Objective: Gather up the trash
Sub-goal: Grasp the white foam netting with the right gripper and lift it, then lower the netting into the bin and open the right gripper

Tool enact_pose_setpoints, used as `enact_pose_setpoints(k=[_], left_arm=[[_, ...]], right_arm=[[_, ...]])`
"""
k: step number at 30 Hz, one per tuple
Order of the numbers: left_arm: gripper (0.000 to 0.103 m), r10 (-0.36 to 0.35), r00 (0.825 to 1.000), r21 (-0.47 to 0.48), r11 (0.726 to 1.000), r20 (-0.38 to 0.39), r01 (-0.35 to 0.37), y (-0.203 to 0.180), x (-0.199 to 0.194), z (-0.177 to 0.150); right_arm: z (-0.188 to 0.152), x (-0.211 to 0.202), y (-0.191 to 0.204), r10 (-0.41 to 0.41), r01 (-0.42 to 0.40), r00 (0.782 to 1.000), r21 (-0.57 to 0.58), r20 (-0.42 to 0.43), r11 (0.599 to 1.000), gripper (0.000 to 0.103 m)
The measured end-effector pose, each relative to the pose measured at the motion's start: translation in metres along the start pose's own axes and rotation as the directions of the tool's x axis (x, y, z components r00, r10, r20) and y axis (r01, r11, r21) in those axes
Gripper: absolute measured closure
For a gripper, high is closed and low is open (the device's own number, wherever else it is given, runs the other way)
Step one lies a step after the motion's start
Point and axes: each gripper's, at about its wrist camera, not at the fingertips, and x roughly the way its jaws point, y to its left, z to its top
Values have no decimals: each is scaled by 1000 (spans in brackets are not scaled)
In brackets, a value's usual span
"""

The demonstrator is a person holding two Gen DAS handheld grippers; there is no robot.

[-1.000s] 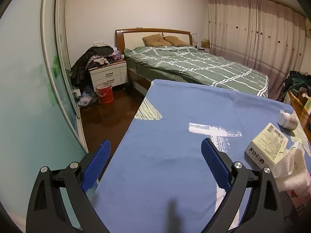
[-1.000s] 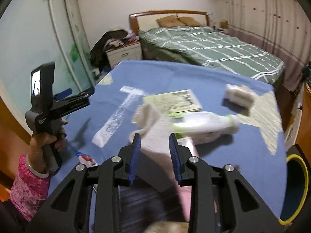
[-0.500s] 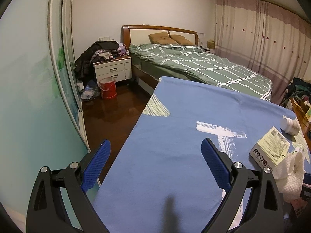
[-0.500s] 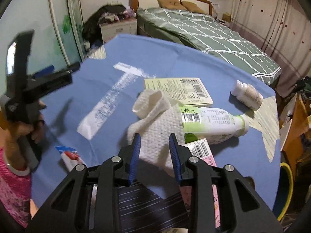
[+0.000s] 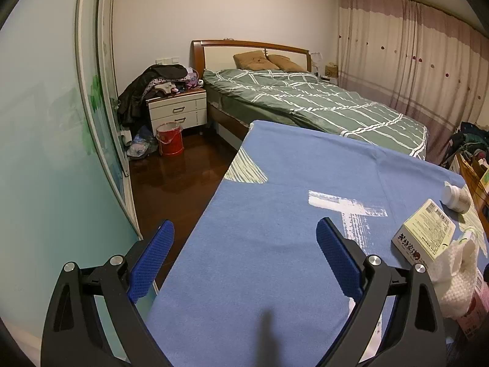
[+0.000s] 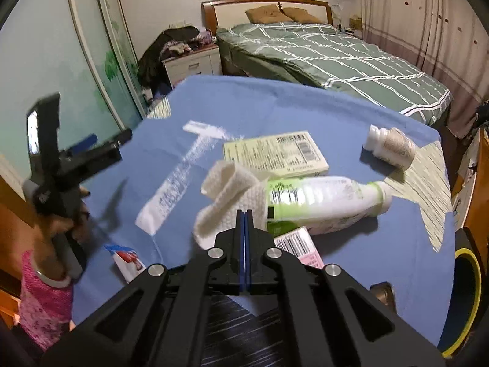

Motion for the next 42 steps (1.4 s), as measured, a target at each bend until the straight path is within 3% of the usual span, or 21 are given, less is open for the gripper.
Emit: enact_pose_setpoints(k=[1,3,4,10,12,13,14,15,22,29,34,39,42], left_arm=[[10,0,1000,0,1000,0,0,-1,0,0],[10,0,1000,2,1000,3,0,0,-1,0],[10,1,1000,2,1000,3,-1,0,-1,-1],[10,0,1000,-7,1000,-3,0,0,-2,-2],[10,2,1000,-4,1000,-1,-2,0,-2,-1],[10,2,1000,-4,1000,-2,-2,0,-2,-2],[10,1,1000,-3,1000,-2,-1,0,-2,-2],[10,0,1000,-2,1000,-2,0,-1,-2,-2],[10,-2,1000,2,1000,-2,2,-1,-3,-2],[10,-2,1000,1,1000,-2,2,-3,-4,-2],[10,-5,1000,5,1000,-2,5,-4,-4,-2],[10,-4,1000,5,1000,-4,4,-4,-5,-2],[10,-4,1000,5,1000,-5,4,-3,-4,-2]], right_arm=[[3,3,0,15,-15,1000,8,-11,1000,101],[7,6,3,16,-16,1000,10,-15,1000,77],[10,9,8,1,-1,1000,-1,-13,1000,71],[24,40,26,-82,79,994,-37,-73,996,63],[25,51,27,-106,102,990,-45,-92,994,64],[25,55,25,-128,125,988,-46,-90,991,71],[24,55,24,-130,127,988,-40,-88,991,94],[23,55,22,-126,123,989,-34,-83,992,96],[29,-4,11,-50,49,997,7,59,999,97],[33,-77,-5,7,-15,978,38,207,999,97],[28,-117,-35,-34,8,959,93,280,996,97],[6,-148,-92,-149,87,941,209,302,974,97],[-13,-159,-136,-234,139,929,314,287,939,97]])
